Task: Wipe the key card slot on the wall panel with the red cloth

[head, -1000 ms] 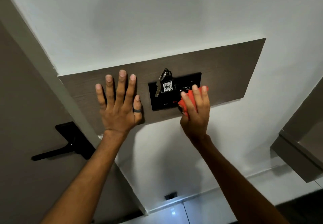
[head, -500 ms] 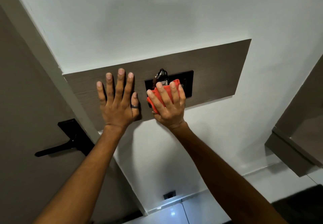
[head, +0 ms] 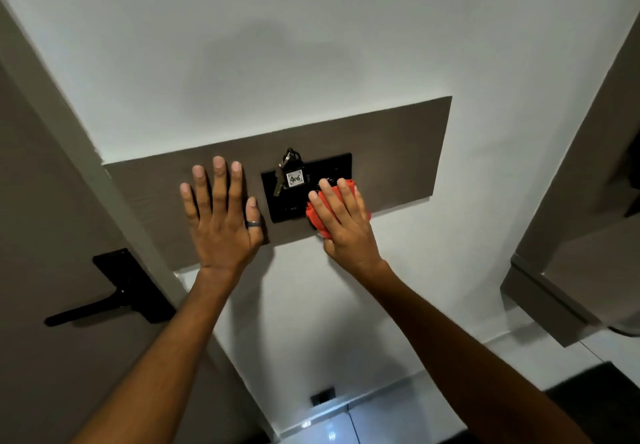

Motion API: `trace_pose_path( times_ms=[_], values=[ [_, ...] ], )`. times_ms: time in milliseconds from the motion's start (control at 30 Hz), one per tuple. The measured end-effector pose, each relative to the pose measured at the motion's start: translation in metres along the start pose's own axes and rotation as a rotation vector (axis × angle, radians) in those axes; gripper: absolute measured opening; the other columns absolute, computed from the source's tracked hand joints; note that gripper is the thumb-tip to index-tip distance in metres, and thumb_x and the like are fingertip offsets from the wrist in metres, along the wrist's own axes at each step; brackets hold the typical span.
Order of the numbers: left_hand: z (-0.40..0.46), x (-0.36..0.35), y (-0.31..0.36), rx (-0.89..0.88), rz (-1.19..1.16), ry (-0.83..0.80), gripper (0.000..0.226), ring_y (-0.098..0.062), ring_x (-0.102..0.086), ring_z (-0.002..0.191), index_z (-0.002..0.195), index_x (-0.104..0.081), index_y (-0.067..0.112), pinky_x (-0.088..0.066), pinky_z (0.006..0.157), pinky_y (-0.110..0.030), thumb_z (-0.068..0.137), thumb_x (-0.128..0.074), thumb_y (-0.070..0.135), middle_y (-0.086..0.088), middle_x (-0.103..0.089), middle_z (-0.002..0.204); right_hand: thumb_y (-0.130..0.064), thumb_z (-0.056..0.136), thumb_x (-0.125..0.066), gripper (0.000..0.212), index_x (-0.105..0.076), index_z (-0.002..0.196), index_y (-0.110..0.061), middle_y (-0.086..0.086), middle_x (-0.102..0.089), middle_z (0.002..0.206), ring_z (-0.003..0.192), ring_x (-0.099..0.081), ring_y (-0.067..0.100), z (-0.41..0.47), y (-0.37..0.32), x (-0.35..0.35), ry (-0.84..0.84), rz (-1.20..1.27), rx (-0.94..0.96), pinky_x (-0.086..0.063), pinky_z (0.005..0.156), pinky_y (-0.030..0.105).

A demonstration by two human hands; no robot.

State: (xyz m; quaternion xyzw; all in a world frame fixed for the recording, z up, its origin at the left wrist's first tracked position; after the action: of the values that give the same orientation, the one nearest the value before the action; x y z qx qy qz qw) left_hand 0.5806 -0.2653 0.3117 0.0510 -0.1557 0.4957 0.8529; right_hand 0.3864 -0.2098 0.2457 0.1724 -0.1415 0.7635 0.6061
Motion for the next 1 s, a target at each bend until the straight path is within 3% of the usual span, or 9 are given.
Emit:
trace_pose_path(
  times_ms=[100,200,333,467,633,800,900,967,1000],
  values=[
    [-0.017,0.002,0.014,0.073,-0.105,-0.076,0.059,-0.028,-0.003,0.157,0.160,-0.025,0.007,-0.004,0.129,-0.049,0.107,-0.040,0.030,-0.017,-0.021,0.167,0.009,0.088,-0.062,0.083,-0.031,0.162,-0.012,0.004,-0.031,0.172,0.162,-0.027,0.025,-0.037,0.029,0.020,-0.034,0.313,-0.298,-0.032,0.131,0.042],
    [-0.054,0.000,0.058,0.007,-0.206,-0.123,0.060,-0.031,-0.011,0.157,0.159,-0.028,0.006,-0.010,0.128,-0.051,0.105,-0.044,0.028,-0.017,-0.023,0.166,-0.006,0.088,-0.077,0.079,-0.036,0.155,-0.011,-0.025,-0.048,0.153,0.136,-0.055,-0.003,-0.101,0.079,0.035,0.105,0.774,-0.958,-0.049,0.108,0.016],
    [-0.109,-0.019,0.155,-0.126,-0.338,-0.243,0.057,-0.031,-0.013,0.157,0.155,-0.032,0.010,-0.016,0.127,-0.052,0.103,-0.047,0.028,-0.017,-0.028,0.162,-0.018,0.095,-0.073,0.034,-0.059,0.125,-0.010,0.001,-0.073,0.107,0.096,-0.074,0.018,-0.189,0.118,0.030,0.210,1.476,-1.652,-0.065,0.079,0.030],
    [-0.140,-0.061,0.269,-0.240,-0.469,-0.456,0.058,-0.033,-0.019,0.156,0.156,-0.033,0.012,-0.019,0.126,-0.053,0.102,-0.049,0.025,-0.016,-0.029,0.164,-0.046,0.108,-0.049,0.041,-0.072,0.118,-0.014,0.013,-0.068,0.138,0.128,-0.066,0.031,-0.276,0.164,0.057,0.368,1.705,-2.128,-0.052,0.113,0.049],
    [-0.156,-0.124,0.402,-0.253,-0.539,-0.733,0.056,-0.032,-0.019,0.156,0.155,-0.039,0.008,-0.022,0.126,-0.052,0.103,-0.045,0.027,-0.014,-0.030,0.164,-0.062,0.099,-0.056,0.054,-0.074,0.124,-0.018,0.015,-0.073,0.132,0.121,-0.070,0.038,-0.338,0.274,0.120,0.403,1.624,-2.162,-0.049,0.108,0.063],
    [-0.162,-0.168,0.503,-0.263,-0.560,-0.879,0.057,-0.034,-0.018,0.156,0.156,-0.037,0.008,-0.022,0.126,-0.052,0.105,-0.038,0.032,-0.014,-0.028,0.165,-0.046,0.104,-0.062,0.038,-0.065,0.131,-0.020,0.009,-0.072,0.123,0.112,-0.072,0.031,-0.365,0.446,0.205,0.229,1.016,-1.877,-0.058,0.102,0.056],
    [-0.164,-0.192,0.545,-0.257,-0.553,-0.921,0.057,-0.032,-0.016,0.156,0.158,-0.033,0.011,-0.017,0.128,-0.048,0.106,-0.036,0.034,-0.013,-0.027,0.166,-0.056,0.096,-0.060,0.047,-0.060,0.133,-0.026,-0.004,-0.069,0.119,0.107,-0.067,0.001,-0.370,0.535,0.242,-0.099,0.452,-1.506,-0.058,0.099,0.029],
    [-0.167,-0.202,0.564,-0.242,-0.535,-0.937,0.057,-0.031,-0.015,0.157,0.159,-0.031,0.012,-0.014,0.128,-0.045,0.107,-0.033,0.036,-0.012,-0.026,0.166,-0.061,0.100,-0.041,0.072,-0.040,0.158,-0.020,0.008,-0.055,0.153,0.138,-0.055,0.013,-0.387,0.563,0.224,-0.503,0.184,-1.237,-0.047,0.115,0.037],
    [-0.170,-0.205,0.570,-0.234,-0.517,-0.951,0.058,-0.031,-0.014,0.157,0.159,-0.030,0.013,-0.014,0.128,-0.046,0.107,-0.032,0.037,-0.011,-0.025,0.167,-0.066,0.103,-0.026,0.079,-0.023,0.167,-0.020,0.010,-0.032,0.171,0.157,-0.034,0.025,-0.402,0.565,0.208,-0.784,0.020,-1.095,-0.030,0.129,0.049]
  ],
)
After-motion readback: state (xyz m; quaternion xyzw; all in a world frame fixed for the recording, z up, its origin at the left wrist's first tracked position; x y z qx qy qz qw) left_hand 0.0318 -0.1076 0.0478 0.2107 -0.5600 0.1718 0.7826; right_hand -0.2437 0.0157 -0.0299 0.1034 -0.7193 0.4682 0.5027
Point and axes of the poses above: each hand's wrist, its own z-axis towards the middle knuckle, its own x-axis out of the back of the hand, y = z × x, the point moved 9 cm from there along z, towards the middle knuckle
